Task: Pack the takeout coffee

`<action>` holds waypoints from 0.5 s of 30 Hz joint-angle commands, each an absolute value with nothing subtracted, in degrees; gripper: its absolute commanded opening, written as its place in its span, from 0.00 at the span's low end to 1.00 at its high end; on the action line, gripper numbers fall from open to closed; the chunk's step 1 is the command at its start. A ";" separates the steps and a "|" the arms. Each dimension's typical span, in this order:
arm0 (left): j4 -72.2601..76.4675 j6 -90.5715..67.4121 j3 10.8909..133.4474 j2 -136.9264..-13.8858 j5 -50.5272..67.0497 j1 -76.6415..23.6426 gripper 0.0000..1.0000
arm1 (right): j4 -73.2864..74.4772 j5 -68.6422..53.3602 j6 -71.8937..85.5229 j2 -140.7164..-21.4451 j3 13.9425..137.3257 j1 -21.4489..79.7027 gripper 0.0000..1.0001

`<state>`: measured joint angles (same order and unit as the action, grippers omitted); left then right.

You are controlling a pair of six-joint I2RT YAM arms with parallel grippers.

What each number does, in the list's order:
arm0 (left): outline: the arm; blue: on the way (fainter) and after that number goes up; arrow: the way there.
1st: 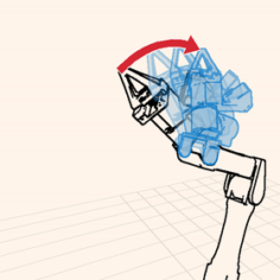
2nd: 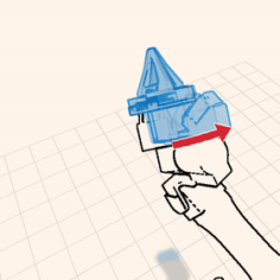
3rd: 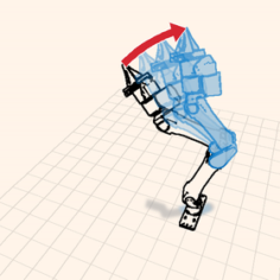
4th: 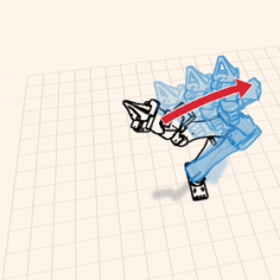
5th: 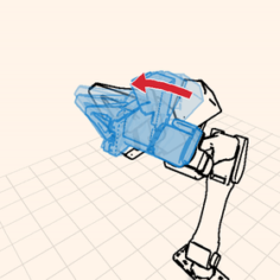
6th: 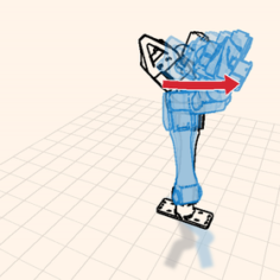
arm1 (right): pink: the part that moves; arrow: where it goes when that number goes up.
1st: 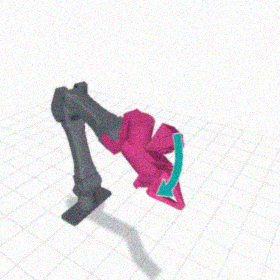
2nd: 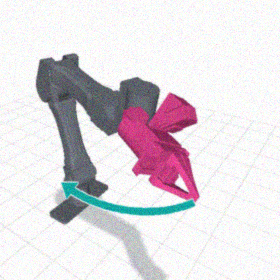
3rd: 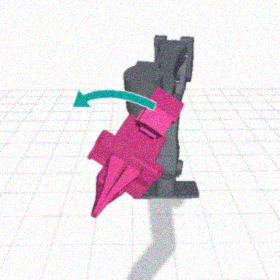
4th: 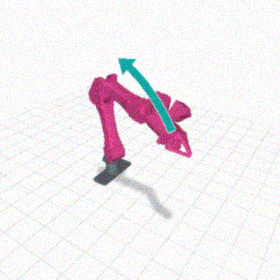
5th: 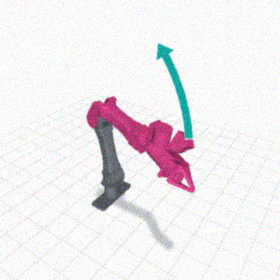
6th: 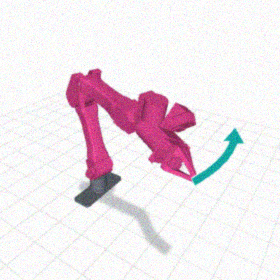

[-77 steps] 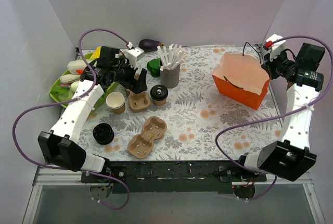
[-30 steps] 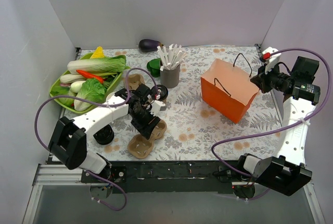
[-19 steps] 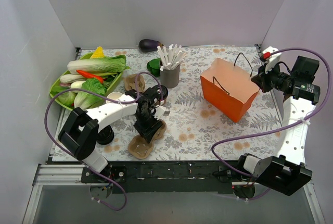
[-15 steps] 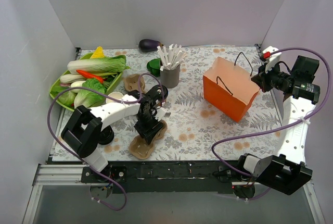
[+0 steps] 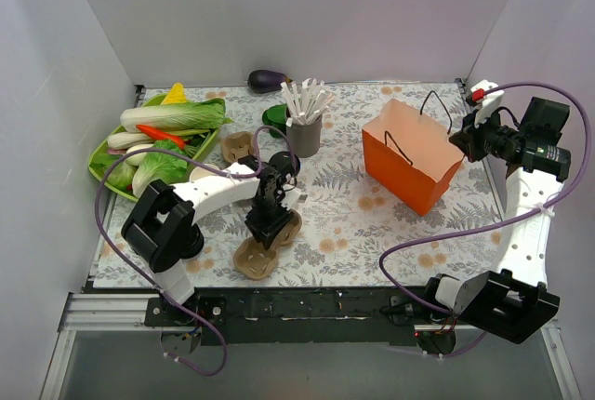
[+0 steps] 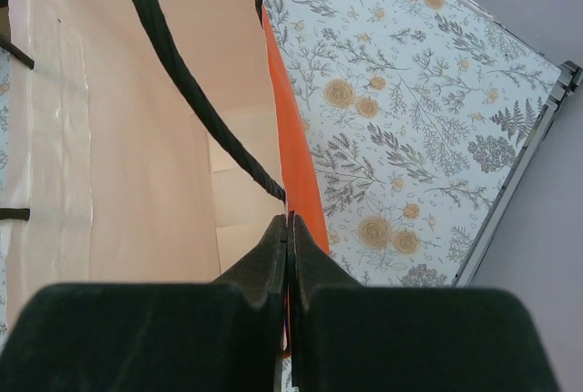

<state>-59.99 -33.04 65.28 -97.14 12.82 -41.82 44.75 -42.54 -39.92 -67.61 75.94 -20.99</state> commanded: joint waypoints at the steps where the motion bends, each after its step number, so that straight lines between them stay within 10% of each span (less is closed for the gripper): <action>1: -55.90 -32.17 68.46 -99.23 9.06 -42.01 0.31 | 41.84 -43.15 -38.41 -67.41 76.73 -21.18 0.01; 12: -57.75 -24.26 69.00 -94.75 8.10 -42.01 0.14 | 41.49 -42.98 -38.58 -66.09 74.97 -21.18 0.01; 15: -57.66 -26.36 71.10 -94.92 7.30 -42.01 0.29 | 41.31 -43.16 -38.15 -66.27 74.97 -21.18 0.01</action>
<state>-59.29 -26.65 69.08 -97.97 9.41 -41.80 43.48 -42.17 -39.05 -67.33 75.13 -20.99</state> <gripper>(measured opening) 0.179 0.023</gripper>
